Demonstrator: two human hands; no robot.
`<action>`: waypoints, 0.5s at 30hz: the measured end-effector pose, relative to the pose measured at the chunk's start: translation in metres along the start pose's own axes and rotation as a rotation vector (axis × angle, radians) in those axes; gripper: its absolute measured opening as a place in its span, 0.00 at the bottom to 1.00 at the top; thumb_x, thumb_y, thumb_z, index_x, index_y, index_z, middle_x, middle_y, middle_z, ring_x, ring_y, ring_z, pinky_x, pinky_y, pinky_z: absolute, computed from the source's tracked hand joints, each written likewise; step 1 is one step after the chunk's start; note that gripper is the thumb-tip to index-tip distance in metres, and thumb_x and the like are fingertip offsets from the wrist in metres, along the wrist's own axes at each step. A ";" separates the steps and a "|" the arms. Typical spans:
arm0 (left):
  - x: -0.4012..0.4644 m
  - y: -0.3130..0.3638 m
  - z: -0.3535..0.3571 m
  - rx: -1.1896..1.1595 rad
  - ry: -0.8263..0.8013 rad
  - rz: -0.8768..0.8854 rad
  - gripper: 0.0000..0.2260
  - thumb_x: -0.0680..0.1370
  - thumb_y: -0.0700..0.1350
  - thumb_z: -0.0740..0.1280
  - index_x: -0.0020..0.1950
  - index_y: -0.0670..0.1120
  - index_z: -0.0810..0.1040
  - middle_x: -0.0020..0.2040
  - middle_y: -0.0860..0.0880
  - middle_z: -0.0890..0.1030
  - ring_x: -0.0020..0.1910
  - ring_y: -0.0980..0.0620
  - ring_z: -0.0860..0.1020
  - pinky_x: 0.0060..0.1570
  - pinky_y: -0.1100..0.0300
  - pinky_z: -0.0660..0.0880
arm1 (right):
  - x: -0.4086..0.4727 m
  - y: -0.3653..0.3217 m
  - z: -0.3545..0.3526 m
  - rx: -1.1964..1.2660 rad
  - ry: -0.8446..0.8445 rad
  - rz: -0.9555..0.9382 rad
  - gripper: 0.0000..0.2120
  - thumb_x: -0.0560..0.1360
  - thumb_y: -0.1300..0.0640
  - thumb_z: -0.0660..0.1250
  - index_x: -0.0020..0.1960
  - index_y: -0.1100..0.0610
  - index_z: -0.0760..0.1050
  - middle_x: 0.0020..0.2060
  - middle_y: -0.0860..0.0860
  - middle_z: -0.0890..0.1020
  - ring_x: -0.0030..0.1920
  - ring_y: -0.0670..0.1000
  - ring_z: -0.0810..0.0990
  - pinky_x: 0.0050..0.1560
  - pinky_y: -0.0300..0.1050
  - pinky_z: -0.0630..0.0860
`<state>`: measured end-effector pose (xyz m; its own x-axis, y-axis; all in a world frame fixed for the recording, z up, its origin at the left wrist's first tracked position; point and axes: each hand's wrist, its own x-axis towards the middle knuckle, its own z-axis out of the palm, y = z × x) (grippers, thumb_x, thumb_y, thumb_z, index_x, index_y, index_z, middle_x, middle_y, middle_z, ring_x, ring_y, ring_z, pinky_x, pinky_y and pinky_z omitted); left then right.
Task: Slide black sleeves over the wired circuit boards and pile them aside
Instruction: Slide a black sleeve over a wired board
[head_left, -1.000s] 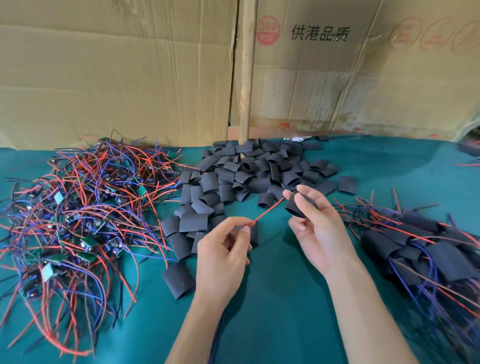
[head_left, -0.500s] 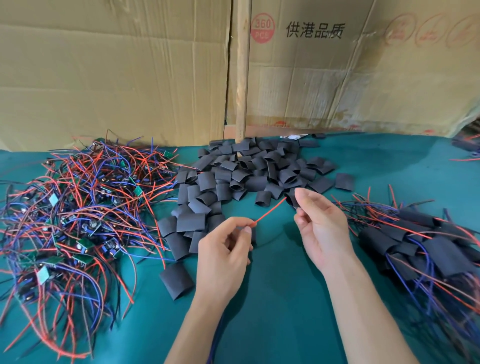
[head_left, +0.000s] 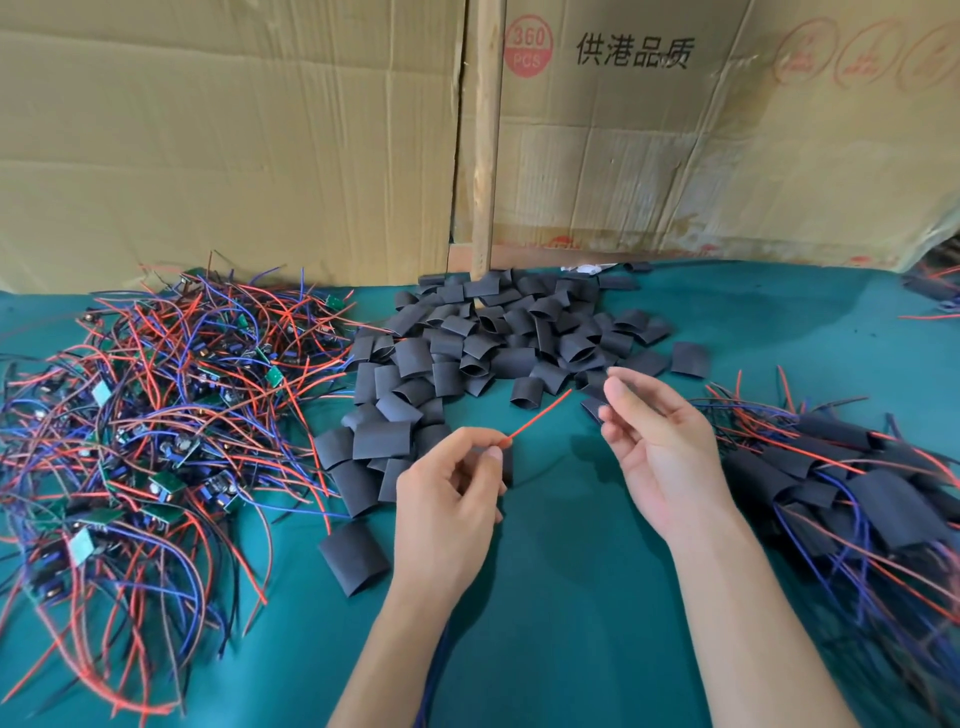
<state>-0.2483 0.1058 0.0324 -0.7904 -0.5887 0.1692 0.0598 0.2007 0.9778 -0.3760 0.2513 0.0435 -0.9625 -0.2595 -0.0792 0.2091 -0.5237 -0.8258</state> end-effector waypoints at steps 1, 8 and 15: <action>0.000 0.000 0.000 0.000 -0.001 0.000 0.14 0.81 0.37 0.66 0.44 0.55 0.83 0.31 0.49 0.80 0.27 0.53 0.75 0.31 0.66 0.73 | 0.000 0.000 -0.001 -0.019 0.005 -0.008 0.10 0.66 0.61 0.78 0.47 0.56 0.86 0.38 0.49 0.83 0.34 0.47 0.81 0.35 0.35 0.77; -0.001 0.000 0.000 0.007 -0.019 0.009 0.13 0.81 0.37 0.66 0.44 0.53 0.83 0.31 0.51 0.79 0.28 0.54 0.75 0.30 0.68 0.72 | 0.001 0.004 0.001 -0.034 -0.047 -0.002 0.14 0.65 0.61 0.78 0.51 0.57 0.84 0.35 0.48 0.82 0.31 0.46 0.78 0.32 0.35 0.75; -0.001 -0.002 0.000 0.036 -0.030 0.033 0.12 0.81 0.39 0.67 0.50 0.56 0.80 0.31 0.49 0.80 0.27 0.49 0.76 0.30 0.60 0.74 | -0.007 0.015 0.018 -0.165 -0.239 0.125 0.34 0.61 0.68 0.82 0.65 0.60 0.77 0.35 0.52 0.82 0.31 0.49 0.76 0.31 0.38 0.73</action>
<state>-0.2482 0.1060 0.0305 -0.8062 -0.5577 0.1974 0.0650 0.2481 0.9666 -0.3631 0.2309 0.0417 -0.8592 -0.5070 -0.0690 0.2739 -0.3418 -0.8989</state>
